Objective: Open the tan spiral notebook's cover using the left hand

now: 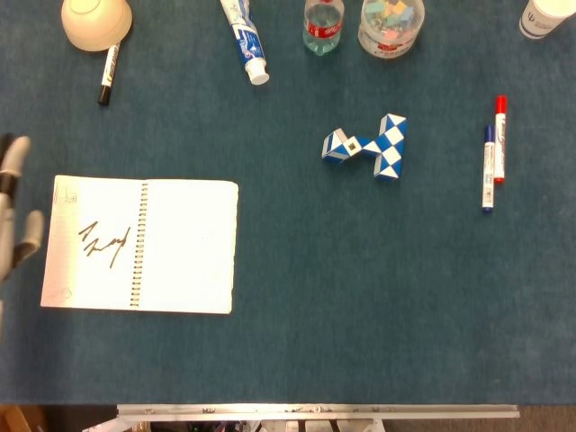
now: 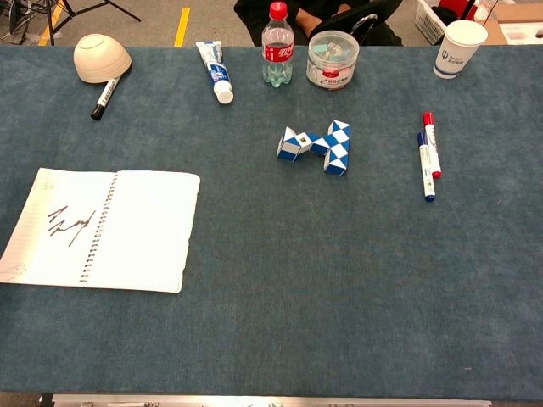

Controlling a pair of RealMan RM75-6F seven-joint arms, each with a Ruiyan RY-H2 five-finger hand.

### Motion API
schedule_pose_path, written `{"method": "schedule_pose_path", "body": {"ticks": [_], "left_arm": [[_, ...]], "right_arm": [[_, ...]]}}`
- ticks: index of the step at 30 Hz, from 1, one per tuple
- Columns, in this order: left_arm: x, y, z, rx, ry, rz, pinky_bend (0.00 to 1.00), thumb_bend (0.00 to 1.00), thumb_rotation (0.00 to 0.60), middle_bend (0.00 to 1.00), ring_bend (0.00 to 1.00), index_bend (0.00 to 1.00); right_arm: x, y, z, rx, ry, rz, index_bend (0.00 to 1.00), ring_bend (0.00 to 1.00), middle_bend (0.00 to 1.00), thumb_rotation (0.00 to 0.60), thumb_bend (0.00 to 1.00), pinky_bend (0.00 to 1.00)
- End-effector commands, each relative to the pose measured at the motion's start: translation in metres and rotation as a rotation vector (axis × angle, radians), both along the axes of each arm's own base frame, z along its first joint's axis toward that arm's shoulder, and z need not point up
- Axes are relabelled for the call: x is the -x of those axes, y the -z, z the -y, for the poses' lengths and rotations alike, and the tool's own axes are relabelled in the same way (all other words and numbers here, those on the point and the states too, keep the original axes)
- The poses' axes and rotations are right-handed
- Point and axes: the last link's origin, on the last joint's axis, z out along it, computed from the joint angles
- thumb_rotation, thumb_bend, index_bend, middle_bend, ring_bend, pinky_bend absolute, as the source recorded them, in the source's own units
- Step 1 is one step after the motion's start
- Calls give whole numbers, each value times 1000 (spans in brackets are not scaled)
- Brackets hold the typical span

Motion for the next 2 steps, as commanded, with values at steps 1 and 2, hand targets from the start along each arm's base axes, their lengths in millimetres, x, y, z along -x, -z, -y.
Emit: {"method": "schedule_pose_path", "body": {"ticks": [1, 2], "left_arm": [[8, -5, 15, -36, -17, -12, 31, 406, 600, 23, 0, 0], [8, -6, 19, -41, -18, -10, 31, 406, 600, 23, 0, 0]], "right_arm": [[-1, 0, 0, 1, -2, -1, 339, 208, 280, 600, 395, 306], [-1, 0, 0, 1, -2, -1, 339, 208, 280, 600, 396, 306]]}}
